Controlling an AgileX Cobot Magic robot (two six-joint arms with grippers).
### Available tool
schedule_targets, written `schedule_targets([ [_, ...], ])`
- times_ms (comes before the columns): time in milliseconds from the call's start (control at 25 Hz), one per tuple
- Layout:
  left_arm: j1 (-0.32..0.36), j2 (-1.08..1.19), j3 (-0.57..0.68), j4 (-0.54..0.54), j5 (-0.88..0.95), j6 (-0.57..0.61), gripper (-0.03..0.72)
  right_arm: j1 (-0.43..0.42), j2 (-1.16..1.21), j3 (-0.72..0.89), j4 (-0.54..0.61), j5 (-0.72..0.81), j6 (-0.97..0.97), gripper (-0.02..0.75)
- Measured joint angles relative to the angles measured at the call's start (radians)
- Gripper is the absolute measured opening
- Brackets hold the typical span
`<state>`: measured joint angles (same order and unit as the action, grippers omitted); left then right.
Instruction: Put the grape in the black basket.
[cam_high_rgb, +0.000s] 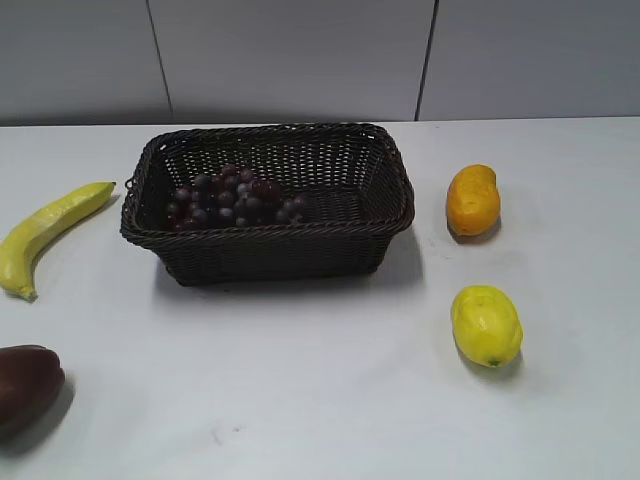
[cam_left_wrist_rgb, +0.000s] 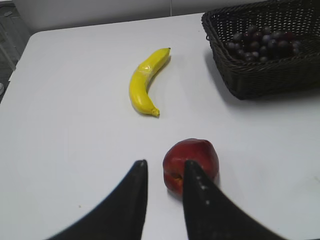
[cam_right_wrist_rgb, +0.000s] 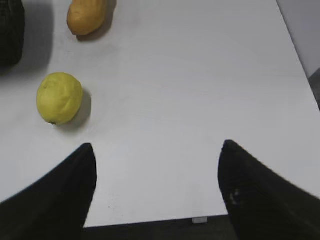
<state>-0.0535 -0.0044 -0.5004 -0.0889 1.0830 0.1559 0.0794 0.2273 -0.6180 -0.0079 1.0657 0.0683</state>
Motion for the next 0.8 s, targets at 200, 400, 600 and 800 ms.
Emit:
schedule_targets([
  [200, 0.0, 0.0, 0.0, 0.0, 0.0, 0.0, 0.228, 0.0, -0.138, 0.079, 0.008, -0.014, -0.047, 0.573],
  [400, 0.0, 0.0, 0.0, 0.0, 0.0, 0.0, 0.228, 0.0, -0.226, 0.12, 0.019, -0.018, -0.051, 0.573],
  [600, 0.0, 0.0, 0.0, 0.0, 0.0, 0.0, 0.228, 0.0, -0.234, 0.12, 0.02, -0.018, -0.051, 0.573],
  [800, 0.0, 0.0, 0.0, 0.0, 0.0, 0.0, 0.228, 0.0, -0.234, 0.12, 0.02, -0.018, -0.051, 0.573],
])
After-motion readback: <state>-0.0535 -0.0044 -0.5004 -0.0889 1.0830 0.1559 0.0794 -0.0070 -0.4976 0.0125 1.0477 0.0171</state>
